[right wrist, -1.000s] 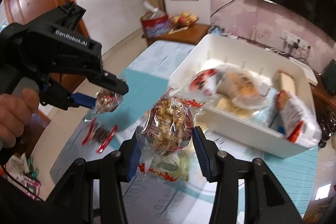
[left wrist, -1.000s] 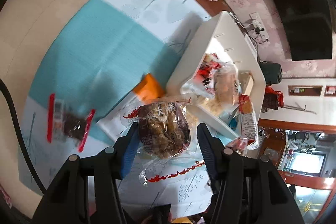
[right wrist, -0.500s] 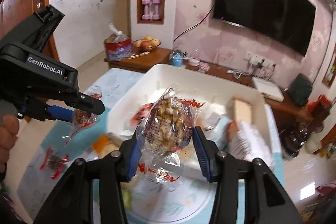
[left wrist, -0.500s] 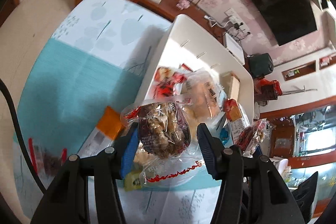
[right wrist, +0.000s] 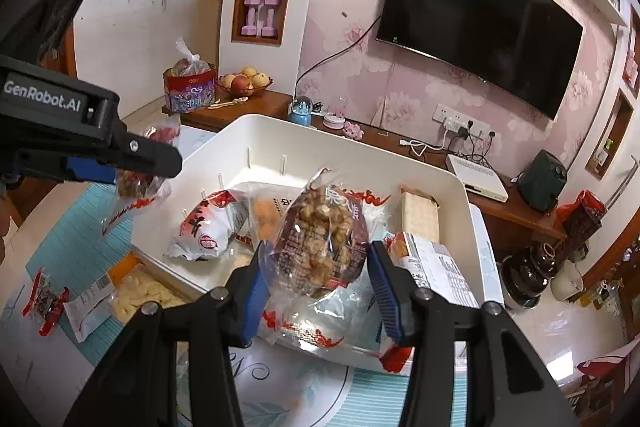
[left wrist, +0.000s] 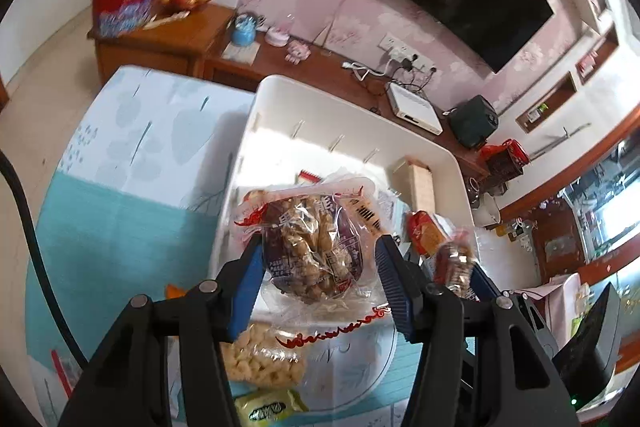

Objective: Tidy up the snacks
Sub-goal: 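Lift and carry both held packets over the white plastic box, then open left tool releasing red-striped packet while right tool drops nut packet into box, then withdraw both tools from the box toward the remaining snacks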

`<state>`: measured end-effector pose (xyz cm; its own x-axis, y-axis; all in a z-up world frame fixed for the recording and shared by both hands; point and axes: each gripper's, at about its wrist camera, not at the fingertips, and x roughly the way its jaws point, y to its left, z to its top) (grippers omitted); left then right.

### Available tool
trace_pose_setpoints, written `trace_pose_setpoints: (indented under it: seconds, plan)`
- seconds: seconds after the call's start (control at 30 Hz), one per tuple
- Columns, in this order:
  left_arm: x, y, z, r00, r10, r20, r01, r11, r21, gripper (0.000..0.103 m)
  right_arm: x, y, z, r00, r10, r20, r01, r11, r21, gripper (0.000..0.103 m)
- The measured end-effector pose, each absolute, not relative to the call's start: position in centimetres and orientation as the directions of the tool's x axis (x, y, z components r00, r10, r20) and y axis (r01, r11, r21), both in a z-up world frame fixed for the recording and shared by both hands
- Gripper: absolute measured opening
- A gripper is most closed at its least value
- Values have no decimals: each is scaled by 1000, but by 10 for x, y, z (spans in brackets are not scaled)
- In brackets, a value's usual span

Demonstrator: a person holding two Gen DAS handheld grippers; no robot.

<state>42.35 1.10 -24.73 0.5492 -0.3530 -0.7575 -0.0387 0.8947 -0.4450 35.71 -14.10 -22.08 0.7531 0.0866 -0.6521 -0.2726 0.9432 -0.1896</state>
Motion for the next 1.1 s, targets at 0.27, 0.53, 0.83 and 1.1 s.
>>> trace_pose_setpoints:
  seconds: [0.27, 0.53, 0.83, 1.1]
  plan:
    - [427, 1, -243, 562, -336, -756, -18, 909, -417, 61, 363, -150, -221, 742, 84, -665, -245, 957, -153, 49]
    - [418, 12, -240, 560, -352, -750, -22, 899, -438, 70, 357, -151, -220, 739, 91, -667, -235, 963, -130, 49]
    - [386, 44, -238, 564, -321, -761, -59, 903, -425, 76, 338, -137, -215, 737, 96, -669, -241, 962, -127, 50]
    - [352, 82, -240, 544, -285, -789, -92, 915, -394, 77, 312, -121, -215, 709, 116, -695, -238, 968, -81, 55]
